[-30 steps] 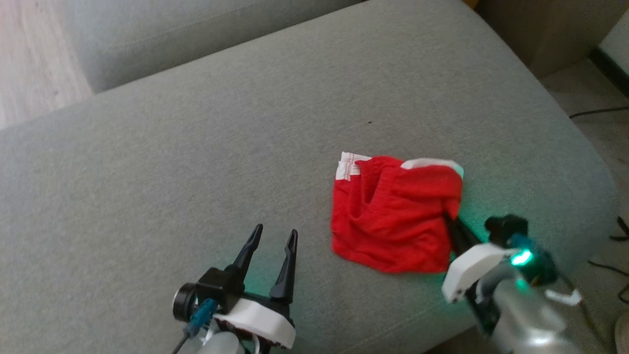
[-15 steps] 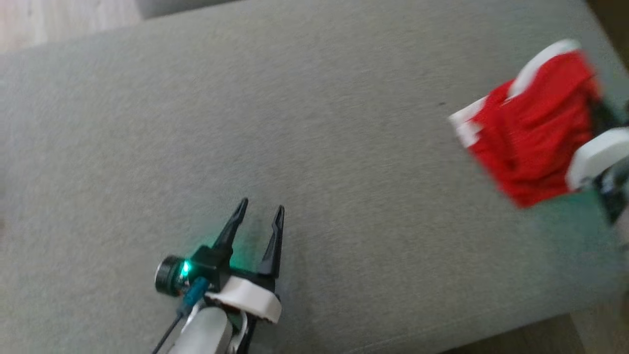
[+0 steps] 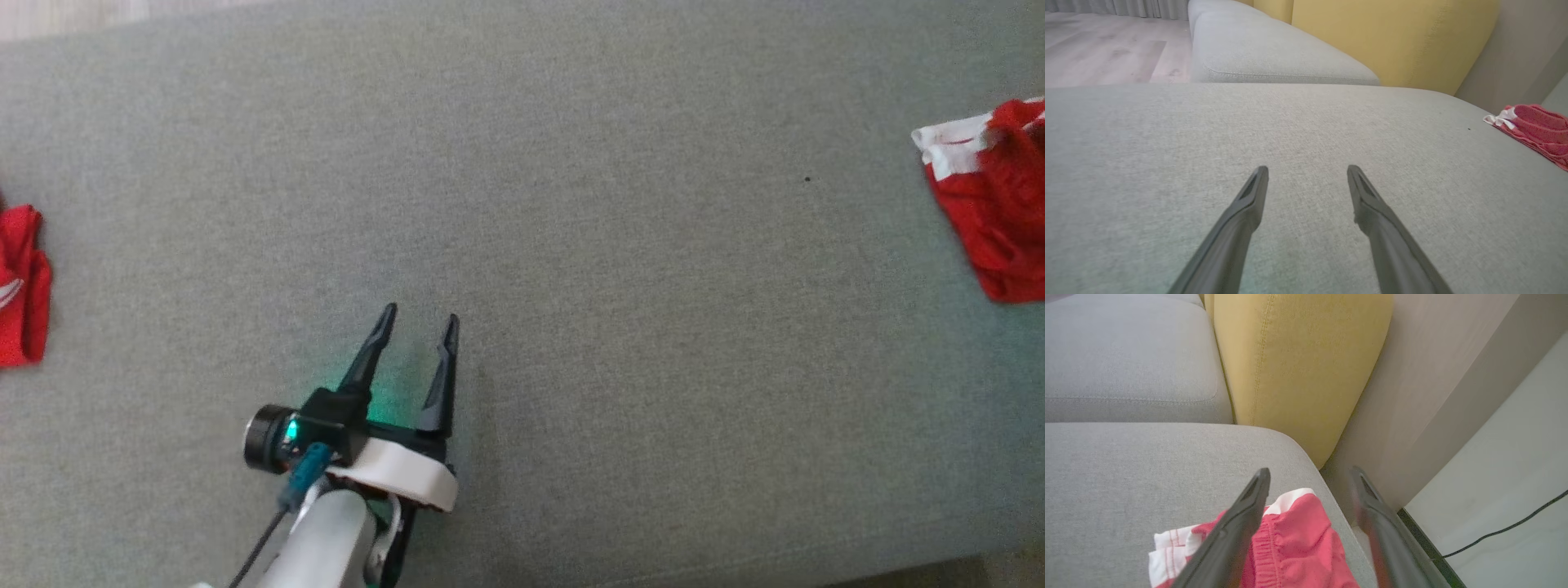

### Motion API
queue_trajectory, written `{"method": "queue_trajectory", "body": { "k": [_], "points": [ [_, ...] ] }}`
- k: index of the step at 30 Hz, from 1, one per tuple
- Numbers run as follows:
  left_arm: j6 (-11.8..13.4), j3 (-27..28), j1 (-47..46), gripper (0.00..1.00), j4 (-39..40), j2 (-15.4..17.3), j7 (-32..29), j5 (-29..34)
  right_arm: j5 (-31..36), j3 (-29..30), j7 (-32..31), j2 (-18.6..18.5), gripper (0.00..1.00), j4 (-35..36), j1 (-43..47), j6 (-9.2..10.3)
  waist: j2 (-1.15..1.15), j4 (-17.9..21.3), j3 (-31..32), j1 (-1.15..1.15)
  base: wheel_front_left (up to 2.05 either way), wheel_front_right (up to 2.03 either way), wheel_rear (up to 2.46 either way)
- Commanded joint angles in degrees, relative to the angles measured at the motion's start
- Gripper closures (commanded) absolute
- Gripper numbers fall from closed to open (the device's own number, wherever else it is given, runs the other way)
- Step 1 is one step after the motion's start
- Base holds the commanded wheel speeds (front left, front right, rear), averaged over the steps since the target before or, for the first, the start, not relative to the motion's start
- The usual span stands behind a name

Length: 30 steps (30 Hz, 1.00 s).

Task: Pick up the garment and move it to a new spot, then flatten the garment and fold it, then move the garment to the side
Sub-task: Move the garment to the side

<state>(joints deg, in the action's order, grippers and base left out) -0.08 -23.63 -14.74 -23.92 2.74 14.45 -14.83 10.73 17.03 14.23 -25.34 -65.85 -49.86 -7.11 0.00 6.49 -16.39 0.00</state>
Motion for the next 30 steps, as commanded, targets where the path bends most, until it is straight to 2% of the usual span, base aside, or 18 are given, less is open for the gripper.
{"method": "queue_trajectory", "body": {
  "k": [1, 7, 11, 19, 30],
  "points": [
    [0.6, 3.0, 0.4, 0.0, 1.7, 0.1, 0.5, -0.4, 0.8, -0.4, 0.7, 2.3, 0.0, 4.3, 1.2, -0.37, 0.0, 0.0, 1.3, 0.0, 0.0, 0.0, 0.0],
    [2.0, 8.2, 3.0, 0.0, 2.6, 0.1, 0.5, -1.1, -1.5, -2.6, 0.7, 12.9, 0.0, 16.1, 8.3, -0.37, 0.0, -0.5, 5.0, 0.0, 0.0, 0.0, 0.0],
    [1.8, 10.9, 4.3, 0.0, 2.6, 0.1, 0.5, -0.2, -5.1, -5.8, 0.8, 17.8, 0.0, 22.0, 15.2, -0.37, 0.0, -2.0, 7.2, 0.0, 0.0, 0.0, 0.0],
    [2.0, 12.8, 6.4, 0.0, 2.6, 0.1, 0.5, -0.1, -10.9, -10.0, 0.8, 21.8, 0.0, 27.9, 26.2, -0.37, 0.0, -5.4, 10.4, 0.0, 0.0, 0.0, 0.0],
    [1.9, 13.8, 10.3, 0.0, 1.4, 0.1, 0.5, 0.2, -16.4, -17.3, 0.8, 22.4, 0.0, 34.1, 37.8, -0.37, 0.0, -8.2, 14.9, 0.0, 0.0, 0.0, 0.0]
  ]
}}
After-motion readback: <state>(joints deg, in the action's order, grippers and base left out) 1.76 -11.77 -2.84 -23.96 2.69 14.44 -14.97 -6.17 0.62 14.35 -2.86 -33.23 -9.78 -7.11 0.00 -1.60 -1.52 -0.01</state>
